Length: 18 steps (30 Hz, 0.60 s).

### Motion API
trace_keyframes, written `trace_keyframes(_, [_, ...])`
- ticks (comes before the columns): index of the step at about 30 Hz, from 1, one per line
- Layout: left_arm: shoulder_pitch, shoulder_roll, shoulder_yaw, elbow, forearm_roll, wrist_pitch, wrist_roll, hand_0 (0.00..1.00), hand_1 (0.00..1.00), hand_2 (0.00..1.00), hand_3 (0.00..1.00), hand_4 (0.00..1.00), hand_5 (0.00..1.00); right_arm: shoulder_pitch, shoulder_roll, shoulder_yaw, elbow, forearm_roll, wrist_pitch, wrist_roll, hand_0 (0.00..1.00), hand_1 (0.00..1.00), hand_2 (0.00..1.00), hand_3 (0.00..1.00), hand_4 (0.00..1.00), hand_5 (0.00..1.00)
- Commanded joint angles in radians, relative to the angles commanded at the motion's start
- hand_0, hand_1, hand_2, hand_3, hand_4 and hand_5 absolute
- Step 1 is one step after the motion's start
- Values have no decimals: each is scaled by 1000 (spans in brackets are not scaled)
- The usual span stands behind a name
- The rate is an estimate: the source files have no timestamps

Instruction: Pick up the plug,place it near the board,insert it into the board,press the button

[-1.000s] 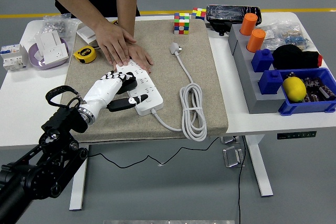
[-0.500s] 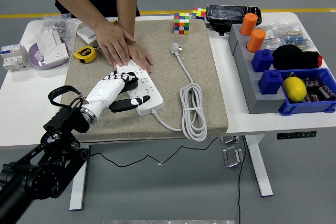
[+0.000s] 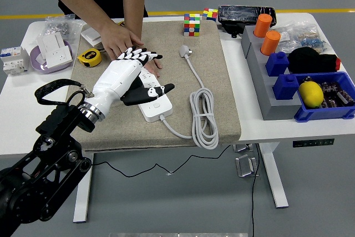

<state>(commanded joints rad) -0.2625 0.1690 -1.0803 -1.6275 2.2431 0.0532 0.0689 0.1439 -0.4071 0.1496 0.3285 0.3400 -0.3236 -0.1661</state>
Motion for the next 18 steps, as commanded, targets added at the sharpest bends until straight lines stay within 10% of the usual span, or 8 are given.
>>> trace_keyframes(4, [19, 18, 18, -132, 26, -68, 41, 809, 798, 759, 857, 857, 588, -2, 1, 2, 0, -1, 0, 0, 809, 786, 770, 787, 998, 998])
trace_keyframes(5, [23, 23, 25, -151, 26, -89, 48, 360, 325, 380, 884, 738, 303, -1, 1, 2, 0, -2, 0, 0, 809, 786, 769, 786, 998, 998])
trace_keyframes(18, [18, 35, 43, -151, 26, -212, 70, 210, 75, 152, 862, 575, 130, 4, -2, 7, 1, -3, -1, 0, 809, 786, 770, 786, 998, 998])
